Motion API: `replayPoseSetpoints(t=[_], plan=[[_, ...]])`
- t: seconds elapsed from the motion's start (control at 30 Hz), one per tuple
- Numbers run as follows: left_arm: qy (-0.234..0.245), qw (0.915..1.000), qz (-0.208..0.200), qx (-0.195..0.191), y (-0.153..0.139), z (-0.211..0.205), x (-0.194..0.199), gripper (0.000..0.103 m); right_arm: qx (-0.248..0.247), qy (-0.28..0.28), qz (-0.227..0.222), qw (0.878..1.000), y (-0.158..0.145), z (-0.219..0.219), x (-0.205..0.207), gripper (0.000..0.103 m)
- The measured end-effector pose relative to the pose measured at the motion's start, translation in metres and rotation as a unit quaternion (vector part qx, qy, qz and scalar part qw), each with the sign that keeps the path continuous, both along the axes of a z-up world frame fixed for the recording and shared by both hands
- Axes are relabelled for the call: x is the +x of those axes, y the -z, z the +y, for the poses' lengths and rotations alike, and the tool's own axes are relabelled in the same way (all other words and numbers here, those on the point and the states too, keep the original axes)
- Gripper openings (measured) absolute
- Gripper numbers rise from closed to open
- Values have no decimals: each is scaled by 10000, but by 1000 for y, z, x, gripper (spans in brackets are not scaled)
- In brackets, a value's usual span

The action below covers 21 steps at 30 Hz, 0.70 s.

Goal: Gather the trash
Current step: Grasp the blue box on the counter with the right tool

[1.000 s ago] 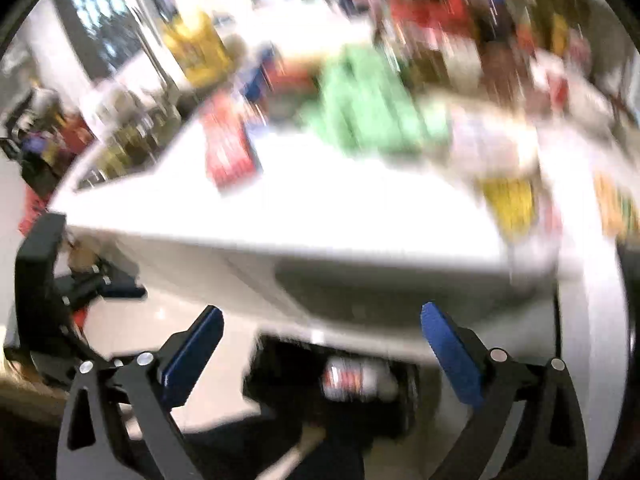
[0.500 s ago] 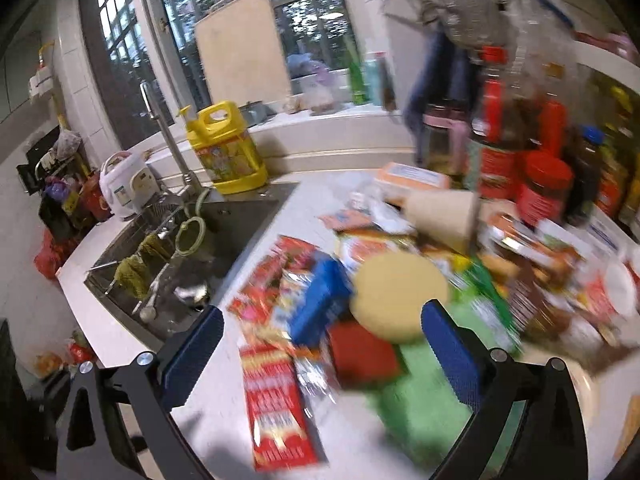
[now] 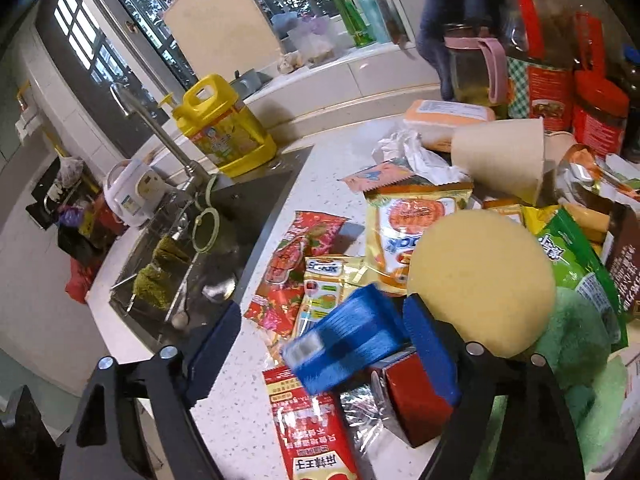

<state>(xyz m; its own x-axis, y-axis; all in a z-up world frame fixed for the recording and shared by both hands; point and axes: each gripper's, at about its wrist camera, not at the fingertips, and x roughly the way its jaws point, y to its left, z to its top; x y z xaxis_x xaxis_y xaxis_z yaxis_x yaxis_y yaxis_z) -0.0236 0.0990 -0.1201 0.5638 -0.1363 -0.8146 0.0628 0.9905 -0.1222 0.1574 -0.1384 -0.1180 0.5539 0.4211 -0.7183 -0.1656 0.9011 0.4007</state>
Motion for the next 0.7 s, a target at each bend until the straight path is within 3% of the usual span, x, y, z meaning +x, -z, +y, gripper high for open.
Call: replayPoseSetpoints(t=[0.1,0.2,0.3,0.4,0.47,0.53,0.6,0.63,0.7], plan=[[36,10000,53,-26,3,2,1,90,-526,-154,75,9985,-1,18,7,85],[118,9999,13,22,3,1,0,90,-676,-420,66,9968,-9,35,-4,90],[102,9999,60,0,6,3,1,90,-515,-263,290,9979,-1,42,-23,91],[69,9998,134,-90,11,8,2,90,-841,-102,231,9961,14,52,-42,90],[80,9998,167,-59,13,10,3,90,-820,-62,471,9955,32,53,-41,83],[83,9998,165,-26,13,11,3,90,-849,80,405,9955,40,49,-40,78],[73,9998,182,-47,14,14,3,90,-681,173,303,9971,43,41,-36,63],[71,9998,198,-57,15,14,3,90,-516,193,358,9978,48,36,-32,49],[85,9997,236,-49,18,15,4,90,-227,230,567,9979,56,27,-25,41]])
